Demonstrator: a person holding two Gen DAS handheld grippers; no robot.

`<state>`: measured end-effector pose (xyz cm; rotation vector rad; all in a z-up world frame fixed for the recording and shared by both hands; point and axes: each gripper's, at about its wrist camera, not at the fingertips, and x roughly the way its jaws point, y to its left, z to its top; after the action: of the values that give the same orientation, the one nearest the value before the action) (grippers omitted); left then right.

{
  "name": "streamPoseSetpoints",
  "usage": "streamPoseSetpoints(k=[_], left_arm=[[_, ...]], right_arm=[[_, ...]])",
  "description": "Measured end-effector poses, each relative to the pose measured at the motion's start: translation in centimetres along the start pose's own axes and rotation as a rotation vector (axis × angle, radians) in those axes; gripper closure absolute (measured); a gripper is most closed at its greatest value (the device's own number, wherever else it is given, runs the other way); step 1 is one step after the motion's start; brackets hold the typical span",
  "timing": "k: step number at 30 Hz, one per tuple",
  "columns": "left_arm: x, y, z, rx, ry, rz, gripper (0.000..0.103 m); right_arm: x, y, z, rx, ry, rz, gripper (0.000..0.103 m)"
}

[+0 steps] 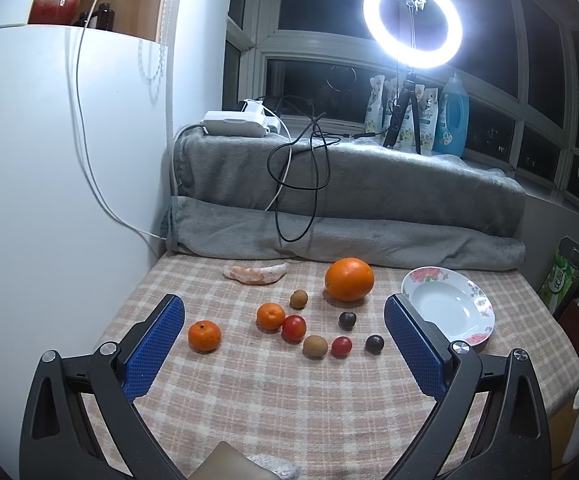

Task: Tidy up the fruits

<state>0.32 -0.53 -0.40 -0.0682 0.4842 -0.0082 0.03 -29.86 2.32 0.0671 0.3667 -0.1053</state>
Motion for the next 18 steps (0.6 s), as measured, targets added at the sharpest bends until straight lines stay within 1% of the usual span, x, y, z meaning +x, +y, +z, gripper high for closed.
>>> streamPoseSetpoints(k=[18], left_arm=[[0.06, -0.05, -0.01, 0.001, 0.001, 0.001, 0.003]], right_arm=[[0.13, 0.32, -0.28, 0.003, 0.006, 0.005, 0.000]])
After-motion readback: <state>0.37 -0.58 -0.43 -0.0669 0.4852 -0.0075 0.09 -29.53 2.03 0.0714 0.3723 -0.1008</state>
